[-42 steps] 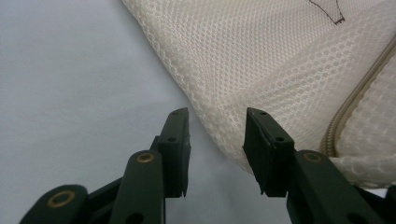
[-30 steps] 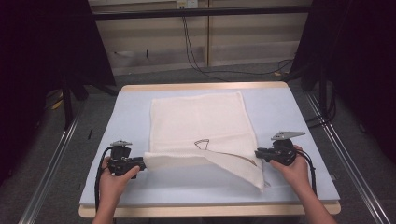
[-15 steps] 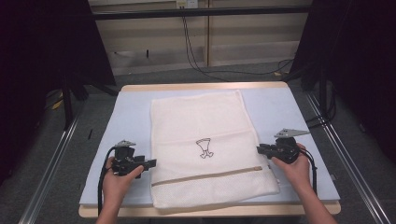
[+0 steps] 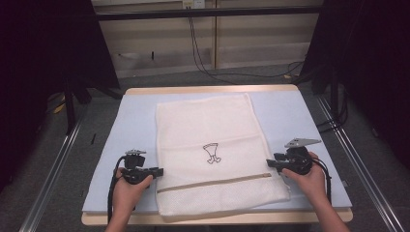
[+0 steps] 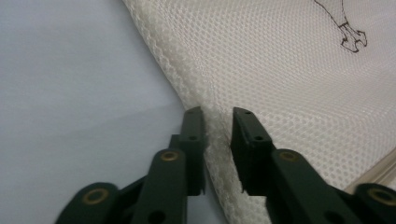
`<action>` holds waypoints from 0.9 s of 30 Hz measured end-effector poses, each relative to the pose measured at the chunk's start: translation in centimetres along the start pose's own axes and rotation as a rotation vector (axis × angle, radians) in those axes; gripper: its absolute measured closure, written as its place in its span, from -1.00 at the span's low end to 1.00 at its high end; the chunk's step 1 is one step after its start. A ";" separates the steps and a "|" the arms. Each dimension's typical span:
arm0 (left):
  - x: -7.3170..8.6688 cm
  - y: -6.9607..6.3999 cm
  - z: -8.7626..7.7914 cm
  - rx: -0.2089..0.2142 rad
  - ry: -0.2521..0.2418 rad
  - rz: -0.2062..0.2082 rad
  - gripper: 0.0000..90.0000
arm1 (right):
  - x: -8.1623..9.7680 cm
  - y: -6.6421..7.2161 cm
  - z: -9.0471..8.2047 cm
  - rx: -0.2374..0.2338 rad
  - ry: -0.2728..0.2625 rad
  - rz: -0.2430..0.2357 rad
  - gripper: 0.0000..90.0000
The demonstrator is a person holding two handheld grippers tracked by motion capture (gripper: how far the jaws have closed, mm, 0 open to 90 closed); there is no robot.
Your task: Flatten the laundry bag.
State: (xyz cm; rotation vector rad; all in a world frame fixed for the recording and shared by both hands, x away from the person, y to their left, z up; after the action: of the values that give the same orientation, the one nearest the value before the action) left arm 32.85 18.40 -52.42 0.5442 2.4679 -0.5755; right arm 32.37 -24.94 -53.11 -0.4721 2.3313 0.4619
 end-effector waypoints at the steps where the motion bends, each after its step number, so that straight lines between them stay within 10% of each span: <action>1: -0.1 0.0 0.0 0.012 0.003 -0.014 0.83 | 0.0 -0.1 0.0 -0.001 0.000 0.001 0.27; 9: -1.7 1.0 0.4 0.009 -0.026 -0.039 0.94 | -0.3 0.3 0.0 -0.026 0.021 0.037 0.84; 27: -4.0 2.3 1.7 -0.031 -0.068 -0.039 0.92 | -0.4 0.3 -0.1 0.012 0.003 0.042 0.90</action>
State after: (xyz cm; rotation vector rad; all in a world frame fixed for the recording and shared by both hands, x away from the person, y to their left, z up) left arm 37.77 18.44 -52.08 0.4573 2.4236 -0.5617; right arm 32.41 -24.63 -52.71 -0.4186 2.3493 0.4669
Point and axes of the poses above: each handheld gripper's, and its own axes: z roughly forward along the jaws, x roughly out of its underside, y roughly to its left, the point moved 7 cm from there along z, roughly forward along the jaws, and after that the axes turned 4 degrees about z, right-handed, at the moved point
